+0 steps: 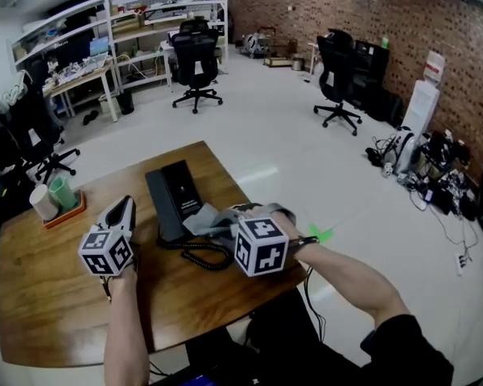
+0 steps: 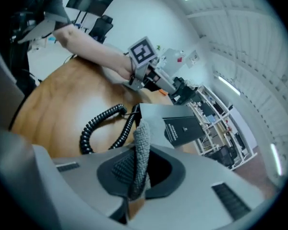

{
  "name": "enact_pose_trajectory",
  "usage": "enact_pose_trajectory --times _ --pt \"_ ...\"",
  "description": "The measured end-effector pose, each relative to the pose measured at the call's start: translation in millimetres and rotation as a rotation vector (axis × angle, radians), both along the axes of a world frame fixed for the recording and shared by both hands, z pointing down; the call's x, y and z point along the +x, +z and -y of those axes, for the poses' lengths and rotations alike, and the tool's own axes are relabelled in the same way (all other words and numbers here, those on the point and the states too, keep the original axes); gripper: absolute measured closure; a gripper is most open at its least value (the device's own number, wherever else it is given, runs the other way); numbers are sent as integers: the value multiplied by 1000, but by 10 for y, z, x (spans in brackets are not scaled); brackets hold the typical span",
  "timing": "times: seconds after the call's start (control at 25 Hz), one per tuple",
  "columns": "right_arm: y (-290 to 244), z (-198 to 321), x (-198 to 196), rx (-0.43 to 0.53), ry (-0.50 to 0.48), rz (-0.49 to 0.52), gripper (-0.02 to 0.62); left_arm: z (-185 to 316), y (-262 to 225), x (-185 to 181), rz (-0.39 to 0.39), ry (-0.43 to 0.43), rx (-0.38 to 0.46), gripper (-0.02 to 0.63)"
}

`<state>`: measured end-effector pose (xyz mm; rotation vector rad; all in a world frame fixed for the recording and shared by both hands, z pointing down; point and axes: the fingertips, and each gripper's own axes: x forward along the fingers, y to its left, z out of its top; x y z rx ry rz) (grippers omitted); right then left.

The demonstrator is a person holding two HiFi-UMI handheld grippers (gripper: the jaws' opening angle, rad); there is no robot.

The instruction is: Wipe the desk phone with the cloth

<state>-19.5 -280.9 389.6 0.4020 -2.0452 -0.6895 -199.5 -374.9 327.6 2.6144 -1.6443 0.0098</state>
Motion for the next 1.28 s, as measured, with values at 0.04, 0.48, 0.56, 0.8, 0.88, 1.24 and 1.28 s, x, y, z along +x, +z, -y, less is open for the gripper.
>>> enact_pose_trajectory --times 0.04,0.48,0.56,0.8,0.88,1.24,1.28 --pt "-78 -41 64 -30 22 75 571 -28 24 34 3 14 -15 606" --pt "-1541 -965 934 -219 48 1082 571 -1008 -636 788 41 217 57 604" --pt "-1622 -1158 1071 -203 29 1124 571 -1304 -687 994 51 258 75 604" --pt "-1874 -1525 1322 -151 -28 1178 571 -2090 -740 1460 50 306 98 606" --pt "-1917 -1655 1393 -174 -38 1197 571 -2322 -738 1650 57 326 101 604" --pt "-2168 -2297 1593 -169 -132 1243 571 -3145 -921 2309 95 373 145 604" --pt "-2205 -2366 1605 -167 -140 1249 571 -3234 -939 2357 98 374 148 604"
